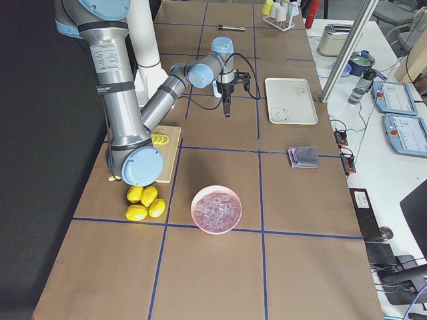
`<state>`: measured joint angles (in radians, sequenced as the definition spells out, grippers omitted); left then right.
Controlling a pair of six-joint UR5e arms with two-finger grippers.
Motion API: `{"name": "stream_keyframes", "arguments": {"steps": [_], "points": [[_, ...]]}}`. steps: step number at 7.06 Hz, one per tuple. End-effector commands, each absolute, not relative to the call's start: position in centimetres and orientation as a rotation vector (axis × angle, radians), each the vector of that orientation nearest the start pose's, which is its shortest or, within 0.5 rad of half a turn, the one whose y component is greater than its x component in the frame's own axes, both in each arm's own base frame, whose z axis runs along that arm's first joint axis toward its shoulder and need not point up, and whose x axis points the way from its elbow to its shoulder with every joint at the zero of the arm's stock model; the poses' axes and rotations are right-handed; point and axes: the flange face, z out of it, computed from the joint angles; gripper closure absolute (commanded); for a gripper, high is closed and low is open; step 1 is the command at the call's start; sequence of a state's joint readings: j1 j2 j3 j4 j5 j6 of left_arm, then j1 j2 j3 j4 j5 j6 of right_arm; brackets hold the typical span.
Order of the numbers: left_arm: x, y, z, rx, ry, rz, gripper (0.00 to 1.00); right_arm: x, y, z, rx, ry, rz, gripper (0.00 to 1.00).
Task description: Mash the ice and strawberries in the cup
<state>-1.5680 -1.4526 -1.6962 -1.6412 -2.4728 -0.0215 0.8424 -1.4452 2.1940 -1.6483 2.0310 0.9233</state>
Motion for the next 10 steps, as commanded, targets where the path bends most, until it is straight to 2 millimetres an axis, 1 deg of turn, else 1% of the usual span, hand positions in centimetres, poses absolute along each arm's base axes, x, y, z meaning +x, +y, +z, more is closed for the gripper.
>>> {"name": "stream_keyframes", "arguments": {"steps": [1,2,3,4,5,6,7,8,9,10], "points": [[-5.4,-44.6,63.5,0.062,0.902,0.018,0.0,-15.8,-40.1,42.5,0.121,-0.847,0.015,0.01],[-5.4,-44.7,63.4,0.063,0.904,0.019,0.0,-12.0,-40.5,47.2,0.117,-0.847,-0.006,0.01],[-5.4,-44.7,63.4,0.065,0.904,0.017,0.0,-9.5,-41.3,51.2,0.112,-0.815,-0.018,0.01],[-5.4,-44.7,63.4,0.065,0.904,0.017,0.0,-7.7,-41.9,54.1,0.099,-0.799,-0.015,0.01],[-5.4,-44.7,63.4,0.065,0.904,0.017,0.0,-5.7,-42.3,56.4,0.108,-0.782,-0.037,0.01],[-5.4,-44.7,63.4,0.065,0.904,0.02,0.0,-5.2,-42.4,58.9,0.077,-0.765,-0.023,0.01],[-5.4,-44.7,63.4,0.063,0.904,0.019,0.0,-5.1,-42.4,60.0,0.058,-0.756,-0.012,0.01],[-5.4,-44.7,63.4,0.065,0.904,0.02,0.0,-5.0,-42.2,61.9,0.027,-0.744,-0.003,0.01],[-5.4,-44.7,63.5,0.064,0.902,0.02,0.0,-5.1,-42.3,62.4,0.016,-0.741,0.002,0.01],[-5.4,-44.7,63.5,0.064,0.902,0.02,0.0,-5.2,-42.5,63.4,-0.001,-0.737,0.014,0.01]]}}
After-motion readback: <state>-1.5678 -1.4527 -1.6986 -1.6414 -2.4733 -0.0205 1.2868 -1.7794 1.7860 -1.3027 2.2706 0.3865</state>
